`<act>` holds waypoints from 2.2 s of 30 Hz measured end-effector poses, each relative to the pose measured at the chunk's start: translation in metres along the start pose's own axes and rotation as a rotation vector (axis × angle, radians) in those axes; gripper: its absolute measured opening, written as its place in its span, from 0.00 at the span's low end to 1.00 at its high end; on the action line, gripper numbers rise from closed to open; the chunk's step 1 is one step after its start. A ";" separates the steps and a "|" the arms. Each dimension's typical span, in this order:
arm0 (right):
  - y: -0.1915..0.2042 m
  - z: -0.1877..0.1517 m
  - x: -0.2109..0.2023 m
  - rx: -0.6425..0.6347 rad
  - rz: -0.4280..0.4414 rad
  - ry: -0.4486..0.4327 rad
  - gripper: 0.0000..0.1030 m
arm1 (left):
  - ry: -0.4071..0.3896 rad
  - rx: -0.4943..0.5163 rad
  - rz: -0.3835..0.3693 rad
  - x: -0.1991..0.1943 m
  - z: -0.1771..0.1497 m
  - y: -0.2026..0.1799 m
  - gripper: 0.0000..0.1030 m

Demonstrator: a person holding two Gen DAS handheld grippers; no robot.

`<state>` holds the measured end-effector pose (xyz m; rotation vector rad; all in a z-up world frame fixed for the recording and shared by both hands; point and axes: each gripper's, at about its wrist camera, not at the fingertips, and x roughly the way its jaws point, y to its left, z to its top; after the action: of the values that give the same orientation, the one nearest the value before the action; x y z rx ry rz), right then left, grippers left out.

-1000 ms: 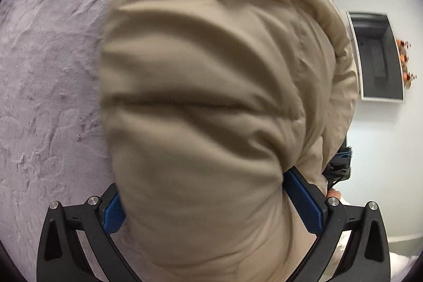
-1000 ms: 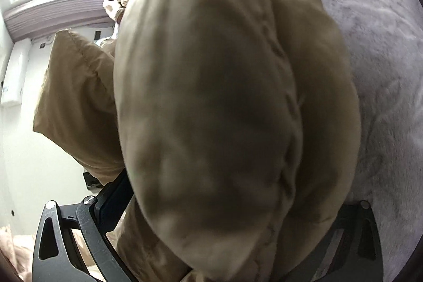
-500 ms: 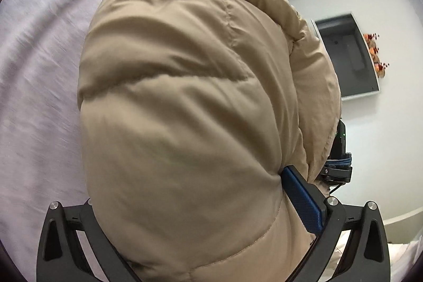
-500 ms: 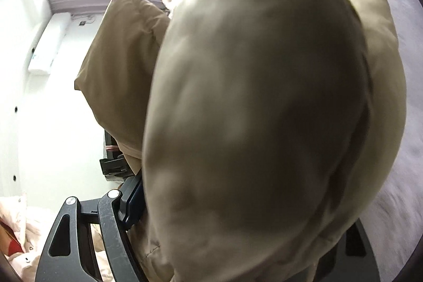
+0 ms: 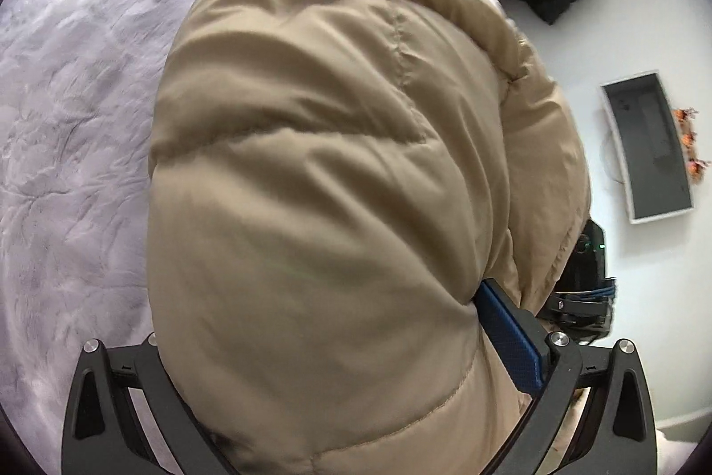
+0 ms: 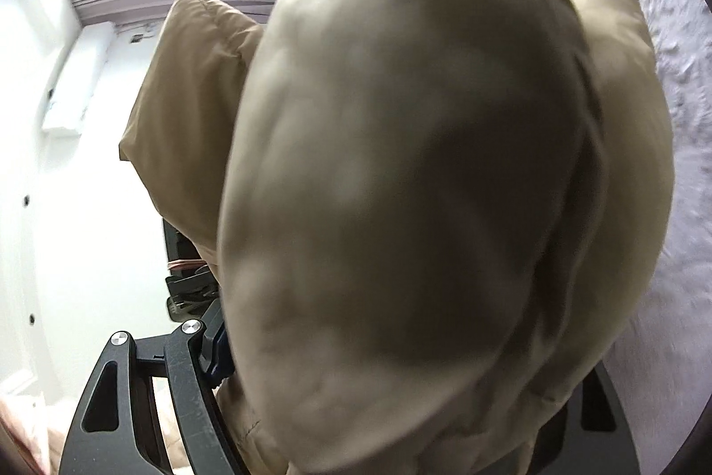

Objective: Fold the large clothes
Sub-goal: 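Hold the khaki coat bundle with the left tool while the right tool pinches its folded edge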

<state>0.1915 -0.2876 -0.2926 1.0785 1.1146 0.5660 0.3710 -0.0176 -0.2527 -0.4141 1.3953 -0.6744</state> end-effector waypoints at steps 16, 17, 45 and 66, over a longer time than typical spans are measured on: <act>0.034 -0.030 -0.084 -0.054 -0.393 -0.129 0.81 | -0.118 0.105 0.199 -0.033 -0.043 -0.006 1.00; 0.042 -0.034 -0.093 -0.075 -0.405 -0.157 0.79 | -0.122 0.108 0.201 -0.035 -0.044 -0.007 1.00; -0.008 0.006 -0.041 0.003 -0.581 -0.209 0.06 | -0.232 0.355 0.439 0.000 -0.051 -0.073 1.00; 0.020 -0.016 -0.024 -0.124 -0.743 -0.177 0.02 | -0.205 0.276 0.474 -0.041 -0.139 -0.038 1.00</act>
<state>0.1711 -0.2923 -0.2651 0.5290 1.2042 -0.0511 0.2263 -0.0027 -0.2186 0.0691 1.1276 -0.4110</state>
